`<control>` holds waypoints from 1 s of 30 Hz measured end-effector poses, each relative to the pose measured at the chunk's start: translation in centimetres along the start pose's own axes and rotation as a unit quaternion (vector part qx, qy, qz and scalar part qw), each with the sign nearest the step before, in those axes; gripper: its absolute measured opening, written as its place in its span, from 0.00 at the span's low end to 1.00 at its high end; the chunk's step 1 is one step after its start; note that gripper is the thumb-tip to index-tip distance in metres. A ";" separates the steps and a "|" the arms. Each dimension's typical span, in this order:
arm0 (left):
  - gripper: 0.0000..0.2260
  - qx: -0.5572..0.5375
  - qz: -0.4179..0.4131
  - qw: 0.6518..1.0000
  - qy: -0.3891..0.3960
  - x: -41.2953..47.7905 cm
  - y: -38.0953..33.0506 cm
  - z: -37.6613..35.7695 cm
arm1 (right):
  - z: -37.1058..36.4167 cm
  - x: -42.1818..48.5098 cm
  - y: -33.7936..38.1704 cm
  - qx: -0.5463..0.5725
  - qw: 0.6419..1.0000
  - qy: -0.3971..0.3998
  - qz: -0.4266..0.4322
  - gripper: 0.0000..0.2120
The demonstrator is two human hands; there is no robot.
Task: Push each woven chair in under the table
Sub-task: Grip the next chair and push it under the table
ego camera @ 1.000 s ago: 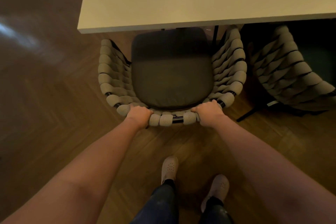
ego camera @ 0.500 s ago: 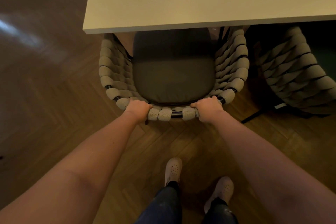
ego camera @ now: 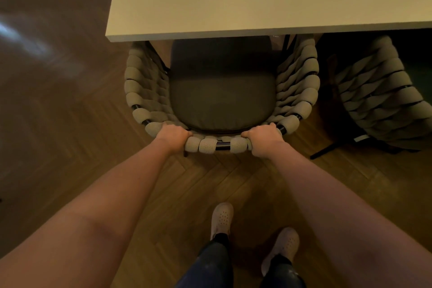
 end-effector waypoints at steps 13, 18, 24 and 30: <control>0.10 -0.020 0.028 0.999 -0.009 -0.3 -2.5 -0.6 | -1.8 -1.0 -0.6 -0.023 0.999 0.002 -0.031 0.19; 0.11 -0.017 0.029 0.999 -0.006 -1.0 -2.7 -0.5 | -1.8 -1.2 -0.3 -0.027 0.999 0.000 -0.029 0.18; 0.11 -0.017 0.012 1.000 -0.011 -1.2 -2.0 -0.9 | -1.2 -1.2 0.0 -0.031 0.999 0.001 -0.016 0.17; 0.13 -0.016 0.024 1.000 0.003 -0.6 0.5 -0.7 | 0.2 0.1 1.3 -0.022 1.000 0.005 0.001 0.19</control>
Point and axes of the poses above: each hand's wrist, its own x-axis towards the middle knuckle, its own z-axis out of the back of the hand, y = z × x, the point moved 2 cm from there along x, towards the middle knuckle, and after that the axes turned 11 degrees about -z, right-handed, at the moved point
